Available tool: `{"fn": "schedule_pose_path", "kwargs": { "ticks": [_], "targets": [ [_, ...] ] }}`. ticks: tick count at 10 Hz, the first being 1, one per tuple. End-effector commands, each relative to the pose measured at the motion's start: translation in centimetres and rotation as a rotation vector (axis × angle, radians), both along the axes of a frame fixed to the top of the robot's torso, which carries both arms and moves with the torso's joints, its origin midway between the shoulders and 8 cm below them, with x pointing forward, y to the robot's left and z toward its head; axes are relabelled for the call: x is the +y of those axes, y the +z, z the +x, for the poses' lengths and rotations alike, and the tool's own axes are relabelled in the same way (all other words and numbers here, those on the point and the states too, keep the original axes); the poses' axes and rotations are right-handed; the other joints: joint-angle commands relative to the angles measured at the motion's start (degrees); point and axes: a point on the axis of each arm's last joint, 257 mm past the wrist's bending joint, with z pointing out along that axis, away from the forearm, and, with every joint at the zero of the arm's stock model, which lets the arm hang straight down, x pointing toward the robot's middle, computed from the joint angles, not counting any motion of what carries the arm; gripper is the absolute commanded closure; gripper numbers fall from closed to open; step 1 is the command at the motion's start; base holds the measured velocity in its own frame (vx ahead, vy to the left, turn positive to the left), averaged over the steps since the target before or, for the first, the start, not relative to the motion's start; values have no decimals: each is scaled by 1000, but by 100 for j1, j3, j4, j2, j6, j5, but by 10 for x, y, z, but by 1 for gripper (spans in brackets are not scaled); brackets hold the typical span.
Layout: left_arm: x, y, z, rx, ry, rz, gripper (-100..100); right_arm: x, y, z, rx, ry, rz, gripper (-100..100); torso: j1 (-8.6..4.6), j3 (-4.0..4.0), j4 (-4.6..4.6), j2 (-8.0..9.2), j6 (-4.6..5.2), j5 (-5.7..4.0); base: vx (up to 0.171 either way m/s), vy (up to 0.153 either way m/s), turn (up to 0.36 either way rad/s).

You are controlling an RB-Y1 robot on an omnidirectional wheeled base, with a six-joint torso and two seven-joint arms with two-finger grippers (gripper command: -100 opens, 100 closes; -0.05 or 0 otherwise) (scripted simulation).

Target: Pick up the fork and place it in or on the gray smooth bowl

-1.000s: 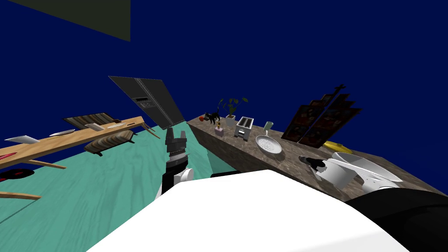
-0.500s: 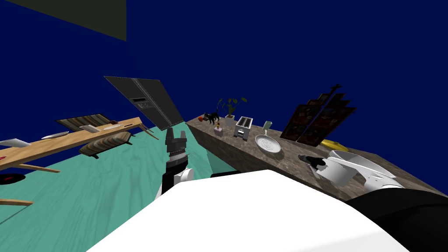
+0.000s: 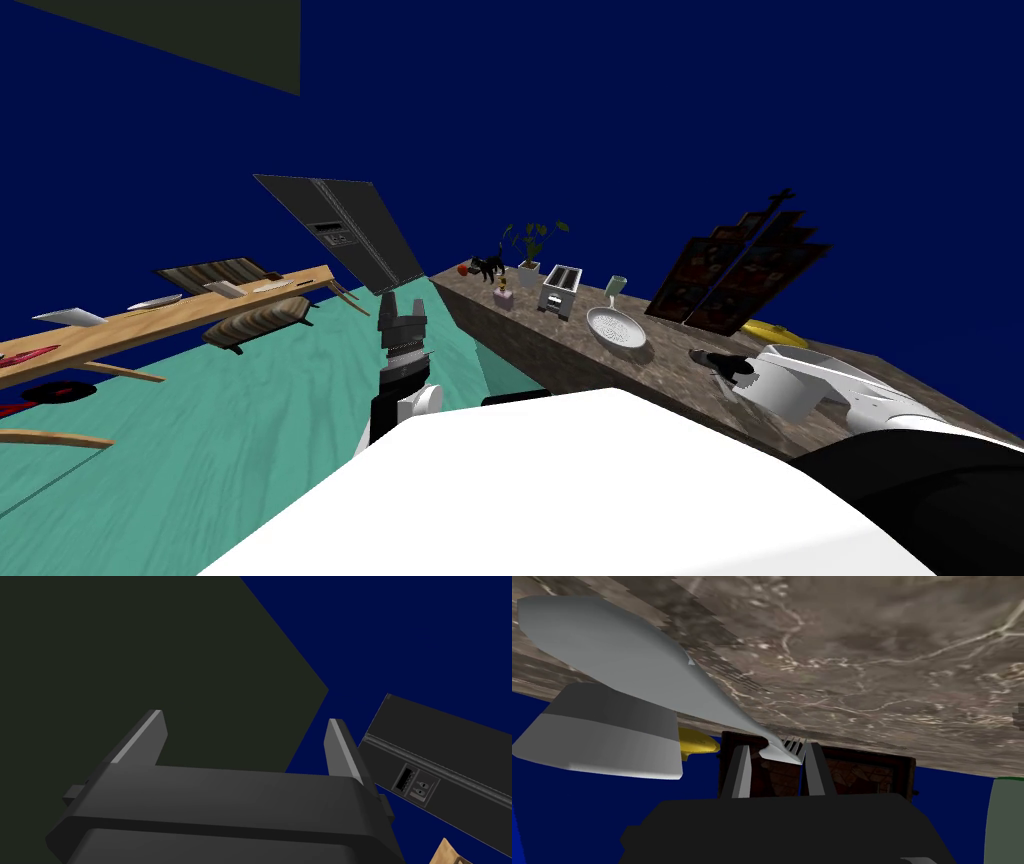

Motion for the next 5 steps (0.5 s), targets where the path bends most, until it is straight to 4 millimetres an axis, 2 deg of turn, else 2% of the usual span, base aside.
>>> {"fn": "schedule_pose_path", "kwargs": {
  "ticks": [1, 5],
  "targets": [
    [0, 0, 0, 0, 0, 0, 0, -5, 10, -1, 2, 1, -11, 100, 0, 0, 0, 0, 0, 0, -44, 33, 45],
    [0, 0, 0, 0, 0, 0, 0, -25, 35, -6, 14, -5, -43, 100, -5, -1, -1, 0, -1, 2, -46, 21, 84]
  ]
}}
